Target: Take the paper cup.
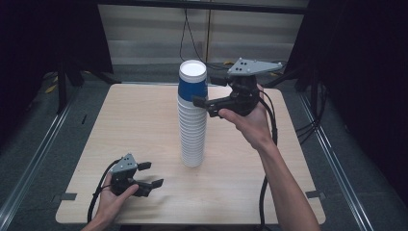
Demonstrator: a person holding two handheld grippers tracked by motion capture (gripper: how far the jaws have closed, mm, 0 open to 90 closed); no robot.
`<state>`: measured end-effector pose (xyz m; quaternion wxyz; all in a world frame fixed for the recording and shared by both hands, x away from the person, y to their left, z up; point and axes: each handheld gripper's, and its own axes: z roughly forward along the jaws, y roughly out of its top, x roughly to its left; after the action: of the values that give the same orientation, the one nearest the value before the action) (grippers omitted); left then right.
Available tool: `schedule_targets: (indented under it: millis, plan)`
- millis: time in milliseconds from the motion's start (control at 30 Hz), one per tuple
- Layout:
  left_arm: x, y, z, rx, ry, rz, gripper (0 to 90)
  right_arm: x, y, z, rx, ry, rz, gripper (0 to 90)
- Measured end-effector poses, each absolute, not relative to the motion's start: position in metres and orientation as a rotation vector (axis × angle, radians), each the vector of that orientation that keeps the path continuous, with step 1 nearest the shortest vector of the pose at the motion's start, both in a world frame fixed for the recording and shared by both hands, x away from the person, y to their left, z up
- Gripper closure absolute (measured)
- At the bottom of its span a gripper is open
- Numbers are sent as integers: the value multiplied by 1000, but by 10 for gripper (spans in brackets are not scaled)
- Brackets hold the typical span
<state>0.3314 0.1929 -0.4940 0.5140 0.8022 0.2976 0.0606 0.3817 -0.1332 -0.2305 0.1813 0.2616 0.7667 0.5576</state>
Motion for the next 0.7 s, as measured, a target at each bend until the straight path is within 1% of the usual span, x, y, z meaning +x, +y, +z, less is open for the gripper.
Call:
schedule_targets:
  millis: [500,700]
  plan:
    - [332,194,-493,1921,716,156,163,406,-116,-225,752,2207,1603,144]
    - [331,194,-493,1921,716,149,163,409,-109,-223,733,2195,1631,172]
